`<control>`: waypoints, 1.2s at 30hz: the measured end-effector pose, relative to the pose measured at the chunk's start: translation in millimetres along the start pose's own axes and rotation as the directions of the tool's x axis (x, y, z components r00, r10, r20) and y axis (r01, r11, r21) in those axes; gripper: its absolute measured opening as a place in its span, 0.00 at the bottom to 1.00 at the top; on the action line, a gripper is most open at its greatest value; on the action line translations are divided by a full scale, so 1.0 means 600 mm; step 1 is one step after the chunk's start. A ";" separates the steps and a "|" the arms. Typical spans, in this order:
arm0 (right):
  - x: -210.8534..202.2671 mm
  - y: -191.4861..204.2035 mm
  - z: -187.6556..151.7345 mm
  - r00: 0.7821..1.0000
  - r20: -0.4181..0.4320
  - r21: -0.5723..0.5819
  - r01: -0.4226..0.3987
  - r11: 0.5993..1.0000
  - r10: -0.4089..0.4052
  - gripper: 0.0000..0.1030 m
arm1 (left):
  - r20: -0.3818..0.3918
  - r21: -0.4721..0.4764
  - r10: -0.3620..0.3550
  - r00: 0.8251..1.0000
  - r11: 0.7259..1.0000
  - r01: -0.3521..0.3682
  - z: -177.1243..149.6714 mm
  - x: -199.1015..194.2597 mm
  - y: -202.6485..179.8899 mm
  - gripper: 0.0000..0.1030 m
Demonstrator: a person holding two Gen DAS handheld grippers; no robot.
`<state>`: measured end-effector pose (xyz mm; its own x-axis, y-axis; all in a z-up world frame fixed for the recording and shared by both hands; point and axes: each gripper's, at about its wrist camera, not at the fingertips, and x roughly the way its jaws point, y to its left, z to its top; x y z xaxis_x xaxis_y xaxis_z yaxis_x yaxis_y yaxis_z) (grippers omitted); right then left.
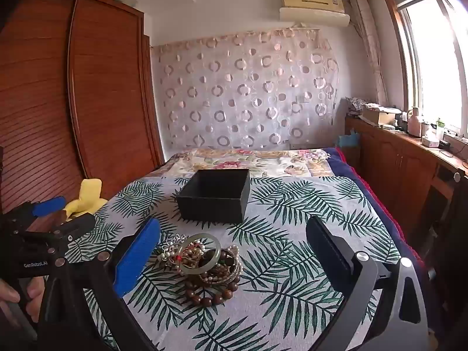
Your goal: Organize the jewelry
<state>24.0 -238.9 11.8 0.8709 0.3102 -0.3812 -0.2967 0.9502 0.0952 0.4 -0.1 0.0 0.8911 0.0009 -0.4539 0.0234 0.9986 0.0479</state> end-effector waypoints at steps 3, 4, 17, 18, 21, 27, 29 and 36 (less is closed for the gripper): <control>-0.001 0.000 0.000 1.000 -0.001 -0.002 -0.001 1.000 0.001 0.98 | 0.005 -0.004 0.000 1.000 1.000 0.000 0.001 0.000 -0.001 0.93; 0.000 0.001 0.000 1.000 -0.003 -0.003 -0.001 1.000 0.001 0.98 | 0.005 -0.005 -0.001 1.000 1.000 0.001 0.001 0.000 -0.002 0.93; -0.001 0.002 0.001 1.000 -0.006 -0.004 0.001 1.000 -0.001 0.98 | 0.013 -0.024 -0.003 1.000 1.000 0.003 0.000 -0.002 0.012 0.93; -0.002 0.002 0.000 1.000 -0.006 -0.004 0.001 1.000 -0.001 0.98 | 0.013 -0.027 -0.001 1.000 1.000 0.001 0.001 -0.003 0.012 0.93; -0.002 0.002 0.001 1.000 -0.006 -0.004 0.001 1.000 -0.001 0.98 | 0.014 -0.027 -0.002 1.000 1.000 0.002 0.001 -0.004 0.012 0.93; -0.002 0.008 -0.001 1.000 -0.005 -0.005 -0.001 1.000 0.000 0.98 | 0.017 -0.028 -0.003 1.000 1.000 0.004 0.001 -0.002 0.018 0.93; -0.002 0.007 -0.001 1.000 -0.005 -0.004 -0.002 1.000 0.002 0.98 | 0.018 -0.032 0.002 1.000 1.000 -0.001 0.006 -0.008 0.012 0.93; -0.001 0.008 -0.001 1.000 -0.005 -0.004 0.000 1.000 0.000 0.98 | 0.018 -0.033 0.004 1.000 0.999 -0.003 0.011 -0.007 0.015 0.93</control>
<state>21.5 -234.4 11.9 0.8687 0.3103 -0.3860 -0.2986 0.9500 0.0917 0.0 8.8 8.3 0.8992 0.0036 -0.4375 0.0059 0.9998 0.0203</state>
